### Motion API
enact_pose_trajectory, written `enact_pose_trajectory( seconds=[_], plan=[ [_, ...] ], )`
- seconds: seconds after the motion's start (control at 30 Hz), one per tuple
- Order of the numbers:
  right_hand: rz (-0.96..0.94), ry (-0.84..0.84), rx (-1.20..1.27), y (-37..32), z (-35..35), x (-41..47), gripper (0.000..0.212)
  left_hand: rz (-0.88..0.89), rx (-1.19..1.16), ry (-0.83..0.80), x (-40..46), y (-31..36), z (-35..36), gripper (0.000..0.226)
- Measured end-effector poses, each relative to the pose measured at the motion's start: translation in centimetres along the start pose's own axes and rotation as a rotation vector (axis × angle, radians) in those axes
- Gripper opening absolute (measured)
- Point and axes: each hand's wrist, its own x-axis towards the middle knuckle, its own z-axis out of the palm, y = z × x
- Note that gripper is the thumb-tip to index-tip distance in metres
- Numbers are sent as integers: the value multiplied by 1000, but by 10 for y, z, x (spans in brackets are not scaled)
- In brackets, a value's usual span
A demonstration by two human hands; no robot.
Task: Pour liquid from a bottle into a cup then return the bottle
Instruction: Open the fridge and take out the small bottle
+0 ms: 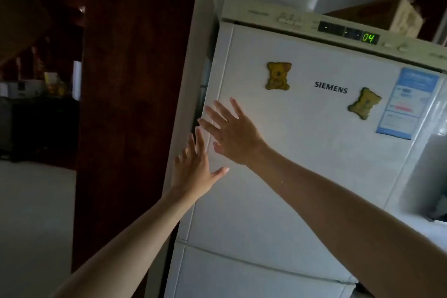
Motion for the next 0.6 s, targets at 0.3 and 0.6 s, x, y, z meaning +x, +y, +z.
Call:
enact_pose_trajectory(
  seconds=[0.3, 0.6],
  plan=[
    [-93, -84, -192, 9, 7, 45, 66, 61, -364, -43, 10, -18, 40, 126],
    [3, -133, -111, -16, -7, 54, 56, 27, -241, -88, 9, -24, 34, 125]
  ],
)
